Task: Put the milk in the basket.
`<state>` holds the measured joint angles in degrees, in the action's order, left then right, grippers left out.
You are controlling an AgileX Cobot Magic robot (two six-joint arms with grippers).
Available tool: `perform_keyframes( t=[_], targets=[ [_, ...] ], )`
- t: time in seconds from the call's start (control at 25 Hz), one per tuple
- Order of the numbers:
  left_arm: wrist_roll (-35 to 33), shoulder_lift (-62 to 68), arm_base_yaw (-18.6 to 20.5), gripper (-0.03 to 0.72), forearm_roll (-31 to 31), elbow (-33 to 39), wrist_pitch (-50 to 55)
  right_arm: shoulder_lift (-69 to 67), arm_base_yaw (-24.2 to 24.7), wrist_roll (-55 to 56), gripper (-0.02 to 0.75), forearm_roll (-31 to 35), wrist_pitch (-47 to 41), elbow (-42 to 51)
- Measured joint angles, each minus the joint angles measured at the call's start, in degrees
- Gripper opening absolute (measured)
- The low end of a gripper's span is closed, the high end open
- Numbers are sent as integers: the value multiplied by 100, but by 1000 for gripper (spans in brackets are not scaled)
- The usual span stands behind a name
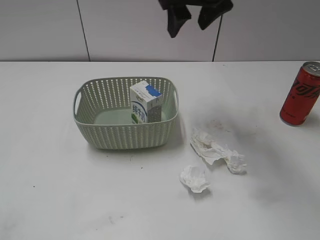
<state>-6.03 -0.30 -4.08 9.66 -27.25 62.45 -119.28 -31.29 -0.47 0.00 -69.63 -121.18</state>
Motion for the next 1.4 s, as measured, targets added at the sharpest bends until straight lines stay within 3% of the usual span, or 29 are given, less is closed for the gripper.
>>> perform_keyframes(
  t=[0.76, 1.2, 1.4],
  targets=[
    [0, 0, 0, 235, 0, 0, 0, 2128, 3069, 47, 592, -279, 0, 2536],
    [0, 0, 0, 235, 0, 0, 0, 4637, 3162, 47, 592, -130, 106, 5427],
    [0, 0, 0, 235, 0, 0, 0, 5868, 3162, -168, 592, 0, 562, 7021]
  ],
)
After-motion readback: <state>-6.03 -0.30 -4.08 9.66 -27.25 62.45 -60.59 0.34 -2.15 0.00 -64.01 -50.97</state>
